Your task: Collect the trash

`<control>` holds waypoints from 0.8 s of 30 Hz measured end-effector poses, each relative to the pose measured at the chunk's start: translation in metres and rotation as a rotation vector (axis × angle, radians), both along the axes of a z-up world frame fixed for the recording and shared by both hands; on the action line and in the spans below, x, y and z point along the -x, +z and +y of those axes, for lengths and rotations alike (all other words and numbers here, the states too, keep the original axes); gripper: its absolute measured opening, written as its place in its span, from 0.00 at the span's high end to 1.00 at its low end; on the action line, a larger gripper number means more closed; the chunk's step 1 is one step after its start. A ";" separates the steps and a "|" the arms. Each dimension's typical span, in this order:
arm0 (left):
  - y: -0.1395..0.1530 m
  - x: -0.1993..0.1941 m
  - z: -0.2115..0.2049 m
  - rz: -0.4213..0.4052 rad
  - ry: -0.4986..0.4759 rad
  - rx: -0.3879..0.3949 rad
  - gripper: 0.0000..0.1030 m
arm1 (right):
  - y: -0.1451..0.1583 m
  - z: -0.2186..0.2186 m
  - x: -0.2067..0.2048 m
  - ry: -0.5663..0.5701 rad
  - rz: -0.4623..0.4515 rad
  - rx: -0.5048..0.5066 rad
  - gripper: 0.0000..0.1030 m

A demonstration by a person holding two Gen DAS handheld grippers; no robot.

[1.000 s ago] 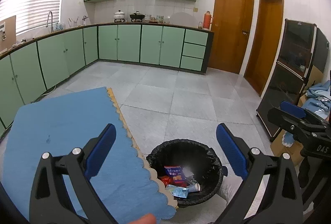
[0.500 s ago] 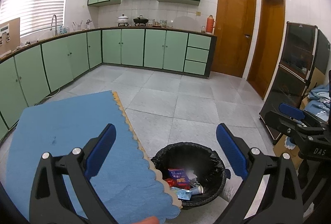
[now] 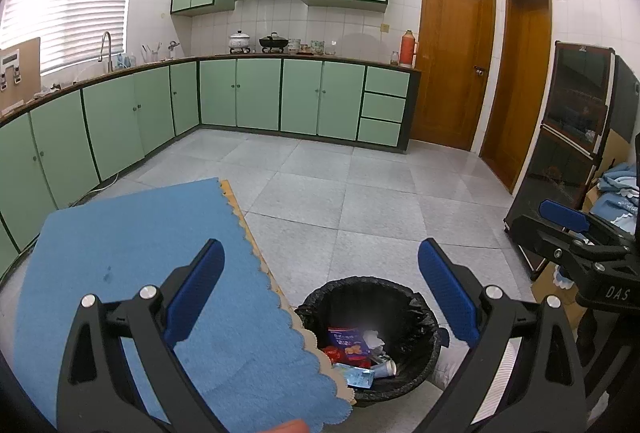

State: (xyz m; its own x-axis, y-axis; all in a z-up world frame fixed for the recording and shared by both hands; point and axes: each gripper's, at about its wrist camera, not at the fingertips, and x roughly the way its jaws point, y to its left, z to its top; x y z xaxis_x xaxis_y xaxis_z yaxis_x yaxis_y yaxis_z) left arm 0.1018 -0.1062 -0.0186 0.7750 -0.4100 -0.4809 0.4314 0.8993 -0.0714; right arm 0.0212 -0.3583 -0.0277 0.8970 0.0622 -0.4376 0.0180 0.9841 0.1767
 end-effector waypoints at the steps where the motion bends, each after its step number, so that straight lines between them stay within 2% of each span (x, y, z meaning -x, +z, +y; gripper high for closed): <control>1: 0.000 0.000 0.001 0.000 0.000 0.000 0.08 | 0.000 0.000 0.000 0.000 0.000 0.000 0.06; 24: 0.002 0.000 0.003 -0.001 0.003 -0.002 0.08 | -0.003 0.006 -0.001 0.000 0.004 0.000 0.06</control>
